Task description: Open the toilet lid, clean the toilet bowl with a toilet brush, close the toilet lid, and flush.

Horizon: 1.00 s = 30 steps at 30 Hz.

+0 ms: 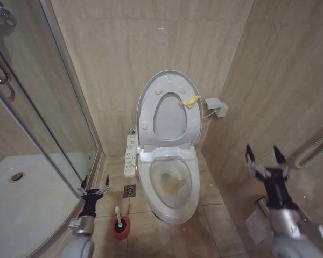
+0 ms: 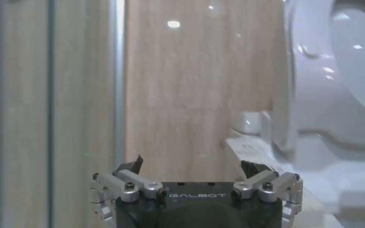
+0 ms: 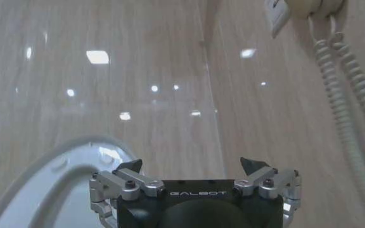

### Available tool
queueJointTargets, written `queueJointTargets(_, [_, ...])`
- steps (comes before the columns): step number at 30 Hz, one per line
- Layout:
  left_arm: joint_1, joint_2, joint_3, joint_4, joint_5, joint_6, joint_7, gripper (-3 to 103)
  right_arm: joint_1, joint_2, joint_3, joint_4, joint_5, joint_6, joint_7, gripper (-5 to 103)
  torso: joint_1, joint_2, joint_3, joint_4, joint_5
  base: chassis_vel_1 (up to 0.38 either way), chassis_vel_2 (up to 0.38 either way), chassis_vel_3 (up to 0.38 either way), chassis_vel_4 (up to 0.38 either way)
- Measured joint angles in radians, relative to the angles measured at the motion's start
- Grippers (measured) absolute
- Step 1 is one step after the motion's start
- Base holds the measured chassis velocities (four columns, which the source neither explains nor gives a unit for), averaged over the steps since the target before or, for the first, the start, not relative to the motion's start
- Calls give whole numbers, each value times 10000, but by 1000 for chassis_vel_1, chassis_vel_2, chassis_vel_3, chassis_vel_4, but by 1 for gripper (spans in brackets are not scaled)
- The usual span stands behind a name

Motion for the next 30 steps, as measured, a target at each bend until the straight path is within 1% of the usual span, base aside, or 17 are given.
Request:
queueJointTargets(3, [-199, -8, 251, 360, 141, -70, 53, 100, -154, 644, -605, -646, -1267, 747, -10, 100, 0, -1, 0, 9, 8, 0, 0, 0, 0])
queueJointTargets(6, [-312, -8, 343, 631, 174, -255, 270, 100, 32, 924, -749, -1044, -1753, 1081, -119, 100, 1, -1, 0, 6, 6, 0, 0, 0, 0])
queueJointTargets(8, [-453, 16, 330, 1118, 211, -665, 860, 100, 390, 1151, -676, -1384, -1873, 1493, -799, 100, 1, -1, 0, 7, 8, 0, 0, 0, 0])
queueJointTargets(9, [-453, 16, 330, 1118, 211, -665, 860, 100, 390, 1151, -676, -1384, -1873, 1493, -799, 100, 1, -1, 0, 7, 8, 0, 0, 0, 0])
queueJointTargets(11, [-703, 89, 164, 1896, 210, -1251, 1913, 100, 758, 1203, -595, -1599, -813, 1915, -2355, 100, 3, -2, 1, 9, 3, 0, 0, 0, 0])
queueJointTargets(12, [-907, 175, 59, 2410, 110, -1498, 2643, 100, 898, 1180, -602, -1698, -50, 2133, -3193, 100, 3, -2, 1, 8, 7, 0, 0, 0, 0])
queueJointTargets(13, [-907, 175, 59, 2410, 110, -1498, 2643, 100, 898, 1180, -602, -1698, -50, 2133, -3193, 100, 3, -2, 1, 8, 7, 0, 0, 0, 0])
queueJointTargets(15, [-1263, 278, -11, 3173, -349, -1789, 3792, 100, 1072, 1147, -610, -1847, 1153, 2416, -4456, 100, 3, -2, 2, 6, 5, 0, 0, 0, 0])
queueJointTargets(17, [-1678, 307, -95, 4031, -606, -2169, 4665, 100, 1224, 1216, -568, -1931, 2054, 2504, -5379, 100, 3, -2, 2, 3, 5, 0, 0, 0, 0])
queueJointTargets(18, [-1678, 307, -95, 4031, -606, -2169, 4665, 100, 1224, 1216, -568, -1931, 2054, 2504, -5379, 100, 3, -2, 2, 3, 5, 0, 0, 0, 0])
queueJointTargets(19, [-1881, 301, -140, 4438, -631, -2387, 5099, 100, 1303, 1287, -540, -1935, 2311, 2510, -5616, 100, 3, -2, 2, 2, 5, 0, 0, 0, 0])
queueJointTargets(21, [-2137, 253, -253, 5043, -511, -2774, 6033, 100, 1393, 1461, -507, -1909, 2480, 2495, -5681, 100, 3, -2, 2, 2, 5, 0, 0, 0, 0])
queueJointTargets(22, [-2137, 253, -253, 5043, -511, -2774, 6033, 100, 1393, 1461, -507, -1909, 2480, 2495, -5681, 100, 3, -2, 2, 2, 5, 0, 0, 0, 0])
queueJointTargets(24, [-2234, 207, -395, 5448, -223, -3040, 6769, 100, 1452, 1583, -486, -1907, 2492, 2474, -5657, 100, 3, -2, 2, 2, 4, 0, 0, 0, 0])
queueJointTargets(25, [-2237, 199, -459, 5545, -97, -3143, 6972, 100, 1482, 1616, -461, -1923, 2485, 2469, -5631, 100, 3, -2, 1, 5, 5, 0, 0, 0, 0])
queueJointTargets(27, [-2108, 223, -543, 5590, -9, -3224, 7190, 100, 1518, 1643, -382, -1949, 2460, 2459, -5553, 100, 1, 0, -2, 0, 15, 0, 0, 0, 0])
queueJointTargets(30, [-1840, 267, -584, 5514, -88, -3332, 7285, 100, 1505, 1614, -284, -1949, 2447, 2460, -5483, 100, 1, 1, -2, 5, 12, 0, 0, 0, 0])
